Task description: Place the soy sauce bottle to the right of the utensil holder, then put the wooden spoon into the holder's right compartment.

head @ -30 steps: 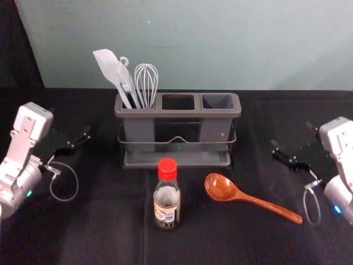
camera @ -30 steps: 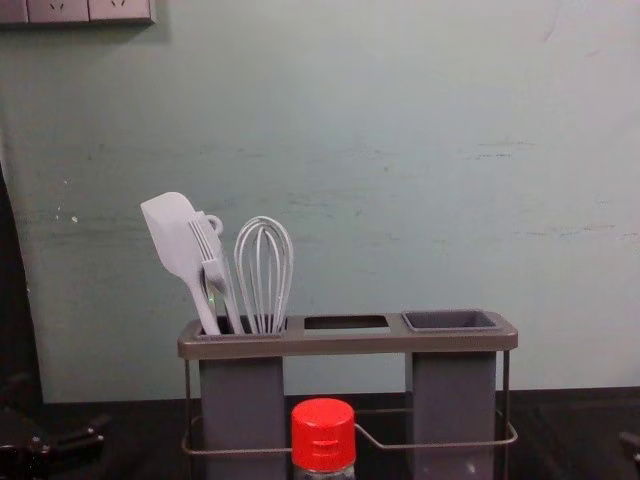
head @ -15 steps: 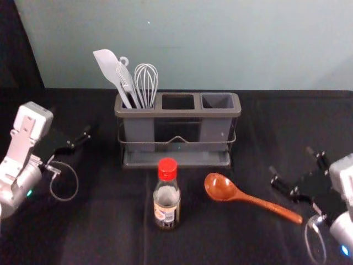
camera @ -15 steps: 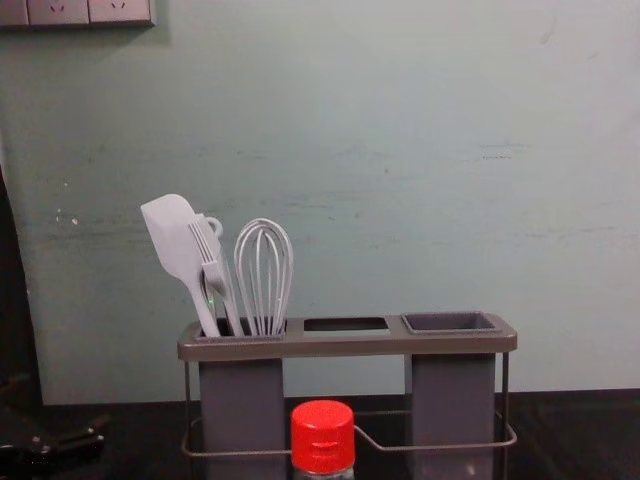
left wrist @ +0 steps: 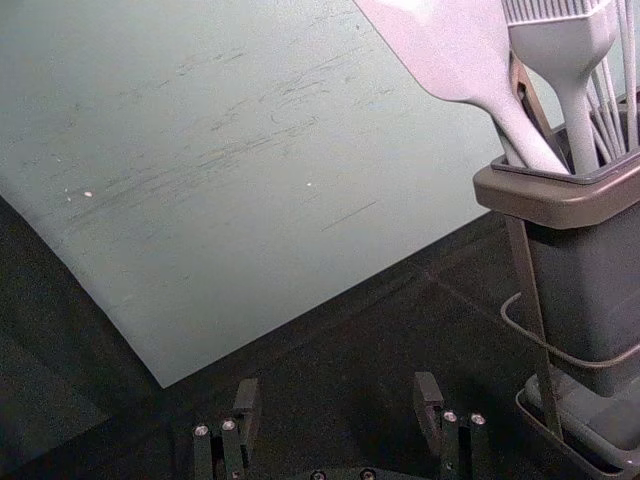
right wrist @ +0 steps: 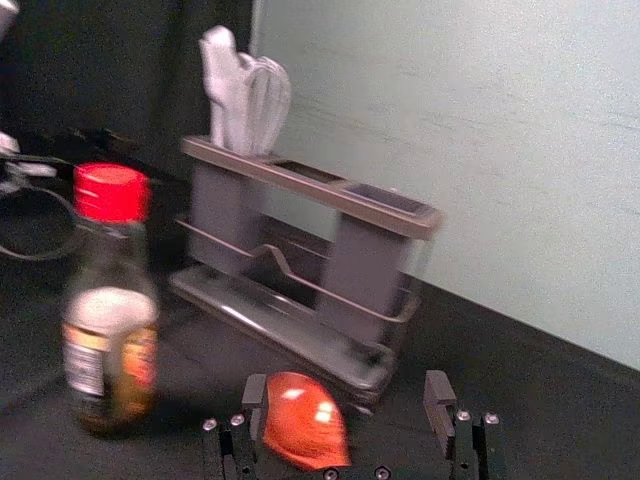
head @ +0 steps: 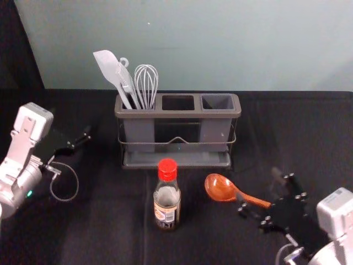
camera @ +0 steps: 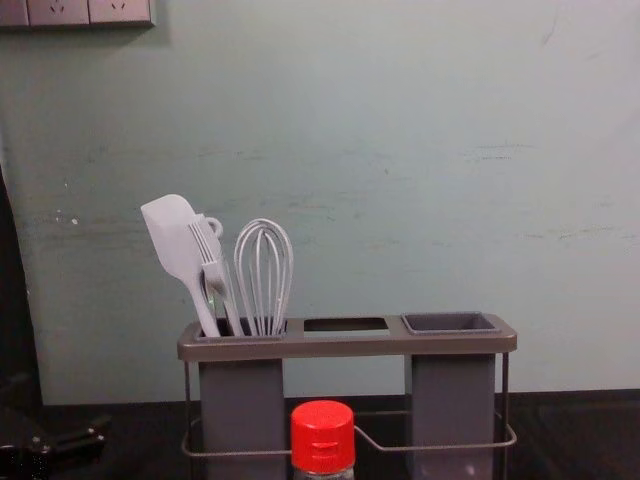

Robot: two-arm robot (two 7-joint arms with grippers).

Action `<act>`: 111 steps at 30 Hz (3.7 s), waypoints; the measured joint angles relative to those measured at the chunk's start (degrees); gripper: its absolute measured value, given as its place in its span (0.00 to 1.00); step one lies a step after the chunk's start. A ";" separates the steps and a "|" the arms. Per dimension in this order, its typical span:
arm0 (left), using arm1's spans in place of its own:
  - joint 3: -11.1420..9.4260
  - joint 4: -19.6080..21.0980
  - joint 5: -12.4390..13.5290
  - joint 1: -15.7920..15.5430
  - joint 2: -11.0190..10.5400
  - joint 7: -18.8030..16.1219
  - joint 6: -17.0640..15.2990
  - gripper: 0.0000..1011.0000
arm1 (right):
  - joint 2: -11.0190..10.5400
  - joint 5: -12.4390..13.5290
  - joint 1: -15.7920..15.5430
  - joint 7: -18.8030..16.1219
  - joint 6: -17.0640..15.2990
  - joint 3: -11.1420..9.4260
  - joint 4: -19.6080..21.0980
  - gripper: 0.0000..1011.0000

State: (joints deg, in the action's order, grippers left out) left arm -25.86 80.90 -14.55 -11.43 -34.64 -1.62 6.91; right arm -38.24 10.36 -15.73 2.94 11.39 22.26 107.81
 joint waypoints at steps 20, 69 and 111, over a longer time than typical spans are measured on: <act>0.00 0.00 0.00 0.00 0.00 0.00 0.00 0.99 | 9.44 1.02 4.31 -9.65 0.84 7.11 -1.14 0.99; 0.00 0.00 0.00 0.00 0.00 0.00 0.00 0.99 | 20.83 -0.26 13.28 -20.30 -4.61 4.92 -8.51 0.91; 0.00 0.00 0.00 0.00 0.00 0.00 0.00 0.99 | 20.52 0.80 12.25 -23.34 -5.12 0.44 -0.51 0.38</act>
State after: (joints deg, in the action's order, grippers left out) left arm -25.86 80.90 -14.55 -11.43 -34.64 -1.62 6.91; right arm -17.73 11.16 -3.48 -20.41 6.27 22.71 107.30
